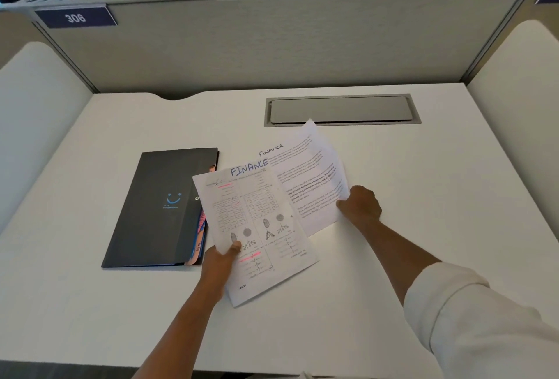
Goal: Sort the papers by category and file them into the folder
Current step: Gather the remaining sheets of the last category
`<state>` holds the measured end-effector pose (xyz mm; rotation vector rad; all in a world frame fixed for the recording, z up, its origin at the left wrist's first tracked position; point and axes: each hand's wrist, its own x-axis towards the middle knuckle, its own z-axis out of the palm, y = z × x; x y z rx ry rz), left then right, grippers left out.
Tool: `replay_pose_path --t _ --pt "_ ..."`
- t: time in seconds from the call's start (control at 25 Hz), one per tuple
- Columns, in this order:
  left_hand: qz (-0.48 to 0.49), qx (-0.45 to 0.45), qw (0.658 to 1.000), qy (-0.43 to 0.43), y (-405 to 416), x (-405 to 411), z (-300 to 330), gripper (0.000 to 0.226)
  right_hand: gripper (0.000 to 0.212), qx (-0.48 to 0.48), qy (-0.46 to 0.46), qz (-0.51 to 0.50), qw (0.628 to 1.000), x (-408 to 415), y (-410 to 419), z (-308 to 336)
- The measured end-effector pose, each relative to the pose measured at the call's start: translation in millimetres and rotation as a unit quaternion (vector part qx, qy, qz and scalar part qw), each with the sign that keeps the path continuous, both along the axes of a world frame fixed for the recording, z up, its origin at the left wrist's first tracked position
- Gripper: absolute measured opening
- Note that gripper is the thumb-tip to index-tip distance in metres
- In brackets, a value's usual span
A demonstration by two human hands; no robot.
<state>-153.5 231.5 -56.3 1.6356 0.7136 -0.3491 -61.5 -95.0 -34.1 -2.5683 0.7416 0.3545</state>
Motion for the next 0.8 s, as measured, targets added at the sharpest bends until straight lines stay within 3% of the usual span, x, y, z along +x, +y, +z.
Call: replay_pose_path --t 0.12,0.32,0.56,0.68,0.8 --pt "-0.007 -0.014 1.000 -0.003 -0.4 -2.9 0.1 0.030 0.017 0.167 -0.065 -0.109 0.978 -21.2 -19.9 2.0" --pt "-0.024 -0.050 0.998 0.000 -8.3 -6.5 1.2 0.026 0.023 0.383 -0.144 -0.266 0.873 -65.6 -46.3 11.5" --pt "-0.054 -0.070 0.996 -0.015 -26.2 -10.6 5.1 0.023 0.026 0.551 -0.164 -0.316 0.755 -104.3 -33.2 32.5" --pt "-0.063 -0.075 0.995 -0.018 -35.8 -10.7 8.5 0.023 0.025 0.573 -0.144 -0.306 0.746 -116.7 -16.1 35.9" --pt "-0.069 -0.104 0.992 -0.028 -45.4 -13.9 13.5 0.025 0.026 0.556 -0.101 -0.265 0.782 -130.8 7.9 31.6"
